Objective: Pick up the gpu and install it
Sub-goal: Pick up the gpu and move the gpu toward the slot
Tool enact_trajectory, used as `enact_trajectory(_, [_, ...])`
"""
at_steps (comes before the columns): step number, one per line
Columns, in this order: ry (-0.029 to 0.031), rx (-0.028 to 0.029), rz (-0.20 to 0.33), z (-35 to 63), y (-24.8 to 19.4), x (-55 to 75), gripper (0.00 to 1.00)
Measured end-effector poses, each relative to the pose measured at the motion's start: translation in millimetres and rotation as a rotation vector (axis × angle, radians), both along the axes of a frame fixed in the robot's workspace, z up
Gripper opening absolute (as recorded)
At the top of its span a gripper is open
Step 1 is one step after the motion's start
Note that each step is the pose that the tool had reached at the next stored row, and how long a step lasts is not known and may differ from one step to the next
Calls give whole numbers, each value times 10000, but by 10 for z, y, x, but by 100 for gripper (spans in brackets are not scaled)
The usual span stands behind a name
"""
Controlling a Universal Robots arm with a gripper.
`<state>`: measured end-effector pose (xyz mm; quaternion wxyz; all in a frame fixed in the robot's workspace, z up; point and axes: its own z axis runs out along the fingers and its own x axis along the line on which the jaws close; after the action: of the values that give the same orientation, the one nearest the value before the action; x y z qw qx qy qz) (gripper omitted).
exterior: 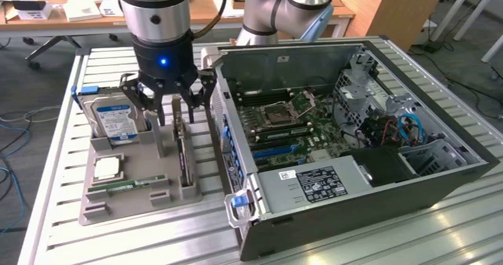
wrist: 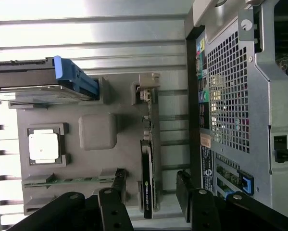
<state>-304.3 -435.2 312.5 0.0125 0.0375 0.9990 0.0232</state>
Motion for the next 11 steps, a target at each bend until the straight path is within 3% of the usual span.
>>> enact_trajectory(11, [0, 0, 1, -152, 0, 0, 55])
